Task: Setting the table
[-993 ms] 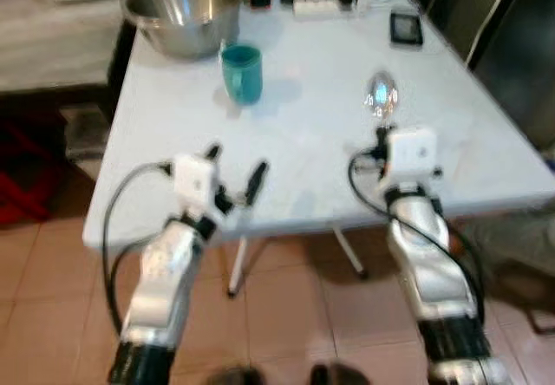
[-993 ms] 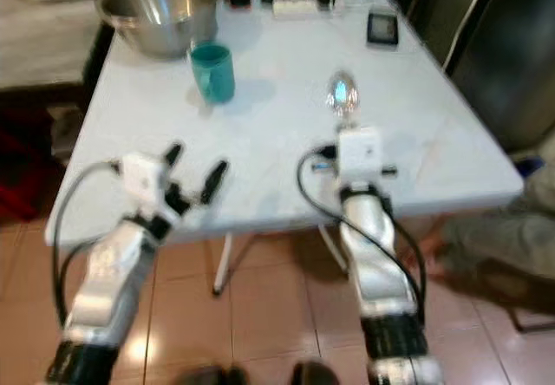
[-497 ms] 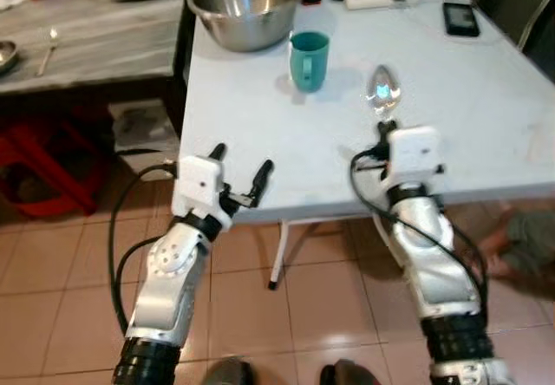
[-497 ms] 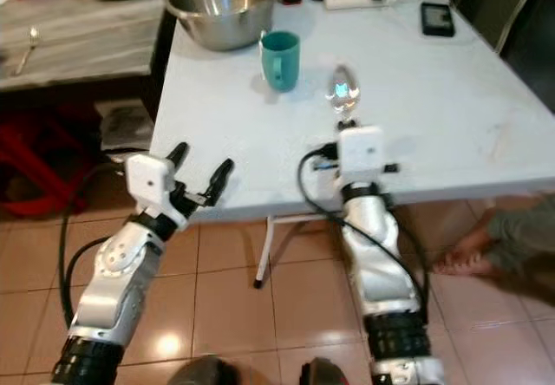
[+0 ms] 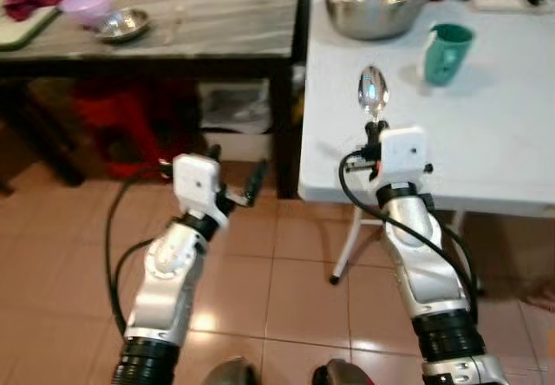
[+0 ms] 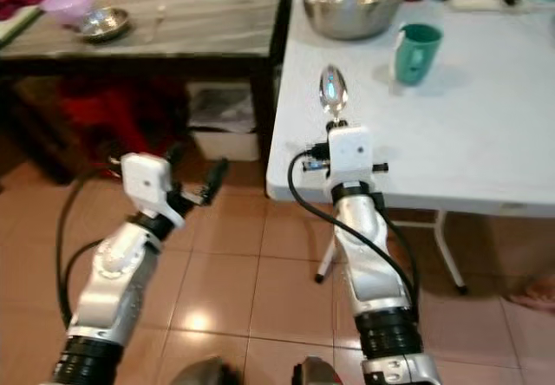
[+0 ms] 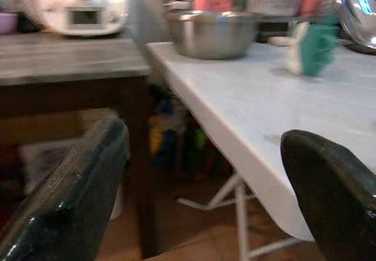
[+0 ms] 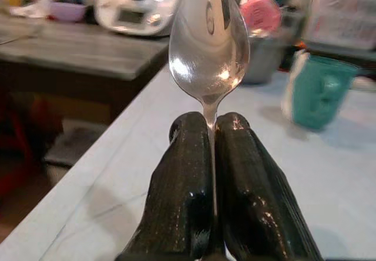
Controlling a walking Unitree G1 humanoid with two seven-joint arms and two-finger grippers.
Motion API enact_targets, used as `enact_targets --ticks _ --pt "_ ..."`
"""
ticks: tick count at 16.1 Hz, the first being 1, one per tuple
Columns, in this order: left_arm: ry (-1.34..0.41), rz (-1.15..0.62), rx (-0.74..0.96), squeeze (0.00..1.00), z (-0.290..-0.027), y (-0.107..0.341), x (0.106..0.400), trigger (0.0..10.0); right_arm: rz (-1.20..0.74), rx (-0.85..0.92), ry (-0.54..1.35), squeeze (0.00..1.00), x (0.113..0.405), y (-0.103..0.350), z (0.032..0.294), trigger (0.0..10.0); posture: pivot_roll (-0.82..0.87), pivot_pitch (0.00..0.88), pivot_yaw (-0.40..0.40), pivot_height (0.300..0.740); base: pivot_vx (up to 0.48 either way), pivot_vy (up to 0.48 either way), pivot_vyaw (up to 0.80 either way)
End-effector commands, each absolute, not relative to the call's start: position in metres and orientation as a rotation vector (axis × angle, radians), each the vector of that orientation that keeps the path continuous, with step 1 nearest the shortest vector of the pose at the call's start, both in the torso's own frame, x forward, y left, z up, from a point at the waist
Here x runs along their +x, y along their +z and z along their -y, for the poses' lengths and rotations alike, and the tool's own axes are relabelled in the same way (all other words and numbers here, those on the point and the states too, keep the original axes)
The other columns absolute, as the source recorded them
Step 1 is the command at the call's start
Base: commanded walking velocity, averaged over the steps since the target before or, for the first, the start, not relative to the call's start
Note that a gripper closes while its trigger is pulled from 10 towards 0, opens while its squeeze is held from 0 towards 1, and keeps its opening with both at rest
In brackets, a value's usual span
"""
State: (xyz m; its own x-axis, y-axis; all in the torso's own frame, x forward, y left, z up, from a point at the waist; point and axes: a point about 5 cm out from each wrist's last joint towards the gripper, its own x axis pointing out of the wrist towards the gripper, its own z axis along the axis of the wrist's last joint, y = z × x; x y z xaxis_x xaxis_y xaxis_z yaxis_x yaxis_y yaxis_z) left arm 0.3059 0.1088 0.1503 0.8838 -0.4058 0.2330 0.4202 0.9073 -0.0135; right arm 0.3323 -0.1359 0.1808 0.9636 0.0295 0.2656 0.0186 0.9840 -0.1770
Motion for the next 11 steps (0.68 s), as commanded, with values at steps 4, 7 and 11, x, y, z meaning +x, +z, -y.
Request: enact_targets --ticks 4,7,11 --pt "-0.412 0.235 -0.043 0.0 -0.1151 0.1517 0.3072 10.0 0.286 -0.172 0.011 0.0 0.3305 0.1826 0.1325 10.0 -0.11 0.159 0.053 0.74 0.0 0.424 0.0" --pt "-0.412 0.237 -0.04 0.0 -0.1148 0.1524 0.3084 10.0 0.289 -0.171 0.009 0.0 0.3311 0.1831 0.1321 10.0 -0.11 0.159 0.056 0.74 0.0 0.428 0.0" --pt "-0.417 0.247 -0.047 0.0 -0.1128 0.1525 0.3074 10.0 0.286 -0.17 0.0 0.0 0.3311 0.1821 0.1338 10.0 -0.11 0.16 0.056 0.74 0.0 0.196 0.0"
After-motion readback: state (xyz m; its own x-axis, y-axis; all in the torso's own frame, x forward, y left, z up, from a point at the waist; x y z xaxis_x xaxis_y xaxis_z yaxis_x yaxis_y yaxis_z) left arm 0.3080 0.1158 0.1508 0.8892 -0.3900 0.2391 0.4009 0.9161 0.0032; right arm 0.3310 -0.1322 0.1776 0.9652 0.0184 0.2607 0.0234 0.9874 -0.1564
